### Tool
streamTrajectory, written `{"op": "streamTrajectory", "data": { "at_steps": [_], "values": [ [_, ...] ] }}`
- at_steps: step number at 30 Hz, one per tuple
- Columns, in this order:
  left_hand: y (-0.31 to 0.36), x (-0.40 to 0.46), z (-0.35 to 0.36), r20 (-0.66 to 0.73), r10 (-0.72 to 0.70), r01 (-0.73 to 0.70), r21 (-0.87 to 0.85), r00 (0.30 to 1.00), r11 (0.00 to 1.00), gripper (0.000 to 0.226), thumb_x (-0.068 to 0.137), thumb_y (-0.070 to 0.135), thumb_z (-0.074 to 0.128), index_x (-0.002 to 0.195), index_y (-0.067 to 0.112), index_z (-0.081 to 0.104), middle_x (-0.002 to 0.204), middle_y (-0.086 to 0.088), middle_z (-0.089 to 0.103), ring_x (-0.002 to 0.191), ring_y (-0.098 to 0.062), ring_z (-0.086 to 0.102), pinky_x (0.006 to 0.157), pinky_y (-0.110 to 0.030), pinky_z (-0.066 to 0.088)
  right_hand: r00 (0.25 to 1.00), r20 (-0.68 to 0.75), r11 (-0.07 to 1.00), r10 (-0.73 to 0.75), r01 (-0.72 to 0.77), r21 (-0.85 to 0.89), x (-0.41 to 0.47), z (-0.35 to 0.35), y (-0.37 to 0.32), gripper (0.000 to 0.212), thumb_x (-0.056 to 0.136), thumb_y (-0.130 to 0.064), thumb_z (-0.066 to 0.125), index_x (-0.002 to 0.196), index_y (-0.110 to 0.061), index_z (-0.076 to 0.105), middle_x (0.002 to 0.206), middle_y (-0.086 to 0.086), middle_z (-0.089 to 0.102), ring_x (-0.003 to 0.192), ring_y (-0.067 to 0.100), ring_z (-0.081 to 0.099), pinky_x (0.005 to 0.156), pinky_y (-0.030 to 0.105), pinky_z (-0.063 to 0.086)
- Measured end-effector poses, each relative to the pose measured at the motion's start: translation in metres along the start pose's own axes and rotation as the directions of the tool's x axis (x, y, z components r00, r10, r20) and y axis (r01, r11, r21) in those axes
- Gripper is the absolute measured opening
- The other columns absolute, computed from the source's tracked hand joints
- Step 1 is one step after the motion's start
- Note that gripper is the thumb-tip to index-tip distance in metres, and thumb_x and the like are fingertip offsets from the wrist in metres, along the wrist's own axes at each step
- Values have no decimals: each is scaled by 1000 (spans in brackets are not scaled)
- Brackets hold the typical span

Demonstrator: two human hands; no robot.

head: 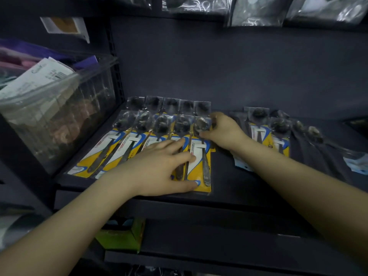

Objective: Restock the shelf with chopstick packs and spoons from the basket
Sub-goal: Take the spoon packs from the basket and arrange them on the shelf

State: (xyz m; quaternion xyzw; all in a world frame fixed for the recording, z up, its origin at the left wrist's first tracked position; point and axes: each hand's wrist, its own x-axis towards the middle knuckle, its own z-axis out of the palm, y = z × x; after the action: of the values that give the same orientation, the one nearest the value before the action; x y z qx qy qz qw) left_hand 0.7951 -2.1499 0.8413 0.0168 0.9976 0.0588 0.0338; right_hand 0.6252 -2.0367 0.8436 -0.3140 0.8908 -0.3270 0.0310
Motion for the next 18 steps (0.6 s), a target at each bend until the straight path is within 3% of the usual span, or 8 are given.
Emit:
{"op": "streamTrajectory", "data": {
  "at_steps": [3, 6, 9, 11, 12, 15, 18],
  "values": [
    [1, 1, -1, -29, 22, -21, 7, 999, 1000, 81, 59, 81, 18, 130, 42, 31, 157, 2, 7, 143, -15, 5, 114, -33, 13, 1000, -28, 999, 13, -12, 30, 2, 4, -1, 52, 81, -19, 68, 124, -3, 45, 124, 14, 59, 112, 28, 56, 81, 28, 44],
    [2, 1, -3, -43, 25, -25, 0, 999, 1000, 86, 56, 80, 14, 128, 40, 34, 156, 2, 13, 142, -15, 9, 113, -35, 16, 1000, -10, 998, 26, -26, 53, 3, -6, 1, 46, 82, -18, 66, 121, -2, 50, 120, 15, 60, 108, 30, 58, 90, 35, 49],
    [8, 4, -9, -122, 36, -37, 0, 992, 999, 88, 57, 81, 14, 134, 41, 30, 156, 3, 13, 141, -14, 10, 112, -37, 19, 995, -102, 994, -1, 12, 109, 4, -40, 18, 25, 84, -11, 63, 108, -5, 63, 110, 18, 66, 95, 25, 61, 96, 44, 48],
    [17, 8, -15, -228, 60, -64, -9, 972, 998, 86, 62, 77, 13, 138, 39, 27, 155, 5, 16, 140, -15, 14, 111, -34, 21, 982, -187, 1000, 15, -12, 19, 0, -68, 40, 17, 84, -11, 61, 100, -12, 66, 103, 14, 69, 95, 22, 62, 95, 38, 47],
    [23, 12, -18, -260, 71, -80, -23, 963, 997, 85, 65, 75, 13, 139, 36, 27, 154, 7, 20, 139, -14, 17, 111, -32, 22, 978, -201, 996, 47, -60, -61, -4, -80, 54, 16, 84, -14, 62, 99, -9, 67, 103, 15, 69, 99, 26, 63, 92, 37, 46],
    [46, 27, -26, -259, 108, -122, -36, 960, 992, 73, 76, 71, 26, 138, 32, 32, 147, 11, 32, 134, -11, 30, 108, -31, 30, 976, -152, 947, 155, -191, -259, -11, -98, 92, 29, 85, -24, 62, 101, 0, 63, 108, 25, 65, 107, 37, 60, 87, 39, 44],
    [70, 45, -29, -192, 113, -129, -72, 975, 989, 61, 85, 63, 35, 136, 30, 35, 144, 12, 36, 127, -12, 40, 102, -37, 40, 966, -160, 910, 203, -246, -332, -6, -103, 107, 56, 81, -34, 66, 125, -3, 50, 128, 23, 55, 123, 38, 48, 102, 41, 35]
  ]
}}
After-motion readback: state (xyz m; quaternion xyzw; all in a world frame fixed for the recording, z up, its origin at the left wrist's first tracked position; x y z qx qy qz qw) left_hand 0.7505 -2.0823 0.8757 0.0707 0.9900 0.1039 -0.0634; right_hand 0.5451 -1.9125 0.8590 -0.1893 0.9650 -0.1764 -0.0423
